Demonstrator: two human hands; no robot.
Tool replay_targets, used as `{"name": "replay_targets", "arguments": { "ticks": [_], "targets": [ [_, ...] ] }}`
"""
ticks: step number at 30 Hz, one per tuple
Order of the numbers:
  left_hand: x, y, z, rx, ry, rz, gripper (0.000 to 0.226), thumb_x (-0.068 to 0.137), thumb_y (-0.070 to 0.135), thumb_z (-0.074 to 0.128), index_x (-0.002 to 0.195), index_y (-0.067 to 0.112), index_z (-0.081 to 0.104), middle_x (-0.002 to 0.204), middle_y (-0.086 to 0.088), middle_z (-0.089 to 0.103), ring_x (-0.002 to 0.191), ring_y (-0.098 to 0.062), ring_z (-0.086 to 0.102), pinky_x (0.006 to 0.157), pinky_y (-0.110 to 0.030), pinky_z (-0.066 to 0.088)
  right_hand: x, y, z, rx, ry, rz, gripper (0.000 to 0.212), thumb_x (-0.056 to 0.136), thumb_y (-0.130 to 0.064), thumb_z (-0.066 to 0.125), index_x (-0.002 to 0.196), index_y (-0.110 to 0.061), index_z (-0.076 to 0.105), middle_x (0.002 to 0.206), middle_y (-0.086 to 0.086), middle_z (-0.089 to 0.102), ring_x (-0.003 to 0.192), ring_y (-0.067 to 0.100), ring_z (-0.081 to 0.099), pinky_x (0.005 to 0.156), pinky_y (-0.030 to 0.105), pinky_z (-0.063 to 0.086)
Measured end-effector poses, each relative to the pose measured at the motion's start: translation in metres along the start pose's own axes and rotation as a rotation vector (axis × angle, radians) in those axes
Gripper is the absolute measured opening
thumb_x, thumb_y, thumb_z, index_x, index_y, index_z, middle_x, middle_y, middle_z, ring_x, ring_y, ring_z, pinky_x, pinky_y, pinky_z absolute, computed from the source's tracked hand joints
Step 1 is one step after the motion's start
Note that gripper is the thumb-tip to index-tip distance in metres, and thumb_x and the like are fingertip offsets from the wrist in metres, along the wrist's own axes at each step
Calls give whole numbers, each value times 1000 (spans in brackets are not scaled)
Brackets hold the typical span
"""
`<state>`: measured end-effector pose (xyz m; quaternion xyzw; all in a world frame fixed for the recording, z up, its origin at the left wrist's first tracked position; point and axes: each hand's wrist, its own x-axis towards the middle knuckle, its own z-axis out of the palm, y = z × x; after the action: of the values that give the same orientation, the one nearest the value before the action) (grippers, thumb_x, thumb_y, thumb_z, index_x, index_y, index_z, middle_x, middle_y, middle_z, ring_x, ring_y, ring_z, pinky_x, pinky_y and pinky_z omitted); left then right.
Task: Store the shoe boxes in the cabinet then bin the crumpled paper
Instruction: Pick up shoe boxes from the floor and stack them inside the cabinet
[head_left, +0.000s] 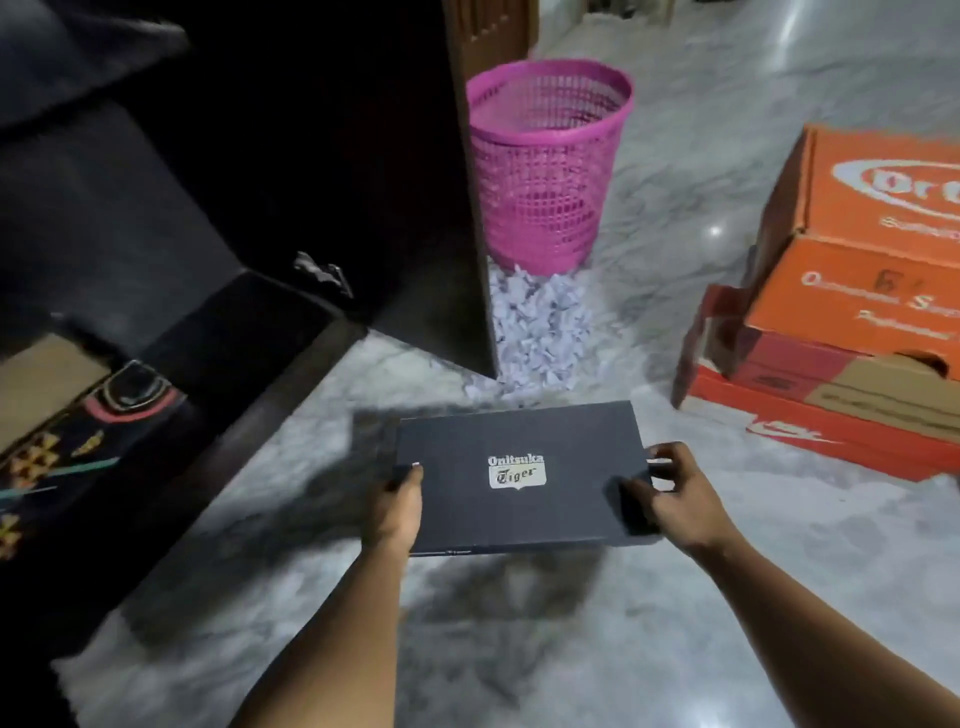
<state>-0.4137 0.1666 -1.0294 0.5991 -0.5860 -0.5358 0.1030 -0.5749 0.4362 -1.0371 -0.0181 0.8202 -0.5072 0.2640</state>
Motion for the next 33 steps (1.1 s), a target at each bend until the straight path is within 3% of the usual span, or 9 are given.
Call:
{"name": "replay_targets", "arguments": {
  "ticks": [5,9,14,16,18,21,25,28,33],
  "targets": [
    [17,-5,-134,-120,185,20,27,93,40,66,81,16,66,83,-7,65,82,-25,61,73,-34,45,-12,-75,102,62,-285,-183,49,90,-11,76,126,-38,56,122,8,67,92,23,68,57,22,55],
    [25,12,-210,-301,391,120,28,95,20,68,119,4,67,105,-8,66,93,-23,61,72,-29,44,-26,-157,173,131,-429,-310,59,95,-10,70,142,-42,51,118,-17,63,90,22,64,78,64,55],
    [40,48,-303,-370,588,271,19,94,20,68,111,12,71,110,-4,66,112,-26,61,102,-43,49,-37,-247,253,265,-437,-455,44,91,-10,76,126,-13,50,118,1,66,101,19,67,94,51,55],
    [45,57,-334,-432,633,294,2,91,21,70,90,23,71,98,4,69,108,-24,64,103,-47,50,-46,-276,278,308,-478,-470,40,91,-7,75,121,-9,48,104,-1,66,104,27,66,95,52,54],
    [50,67,-357,-484,674,334,10,91,18,69,83,25,69,95,6,69,105,-24,64,98,-41,51,-52,-302,302,342,-515,-488,40,92,-3,73,124,-4,47,96,-4,65,94,30,62,89,58,54],
    [61,79,-384,-574,820,360,16,92,15,67,102,5,76,114,-13,73,109,-28,65,96,-36,49,-60,-338,344,359,-552,-554,38,93,-5,71,123,-14,49,99,-10,64,89,20,64,85,54,56],
    [71,87,-406,-658,1038,345,43,92,40,63,108,3,77,106,-15,77,104,-28,70,95,-39,54,-68,-377,397,405,-648,-610,51,93,-10,73,140,-18,53,103,-20,65,86,-2,67,86,34,59],
    [80,86,-418,-654,1139,335,49,90,46,57,121,12,74,114,-10,75,111,-27,68,99,-33,51,-67,-391,441,396,-707,-659,55,91,-14,77,139,-16,51,107,-16,67,98,3,68,102,43,55],
    [106,61,-425,-534,1093,245,55,100,41,56,139,3,55,131,-11,61,121,-25,60,81,-14,38,-48,-387,508,291,-784,-765,75,65,-56,89,128,-32,54,125,-7,66,122,22,64,104,59,52]
  ]
}}
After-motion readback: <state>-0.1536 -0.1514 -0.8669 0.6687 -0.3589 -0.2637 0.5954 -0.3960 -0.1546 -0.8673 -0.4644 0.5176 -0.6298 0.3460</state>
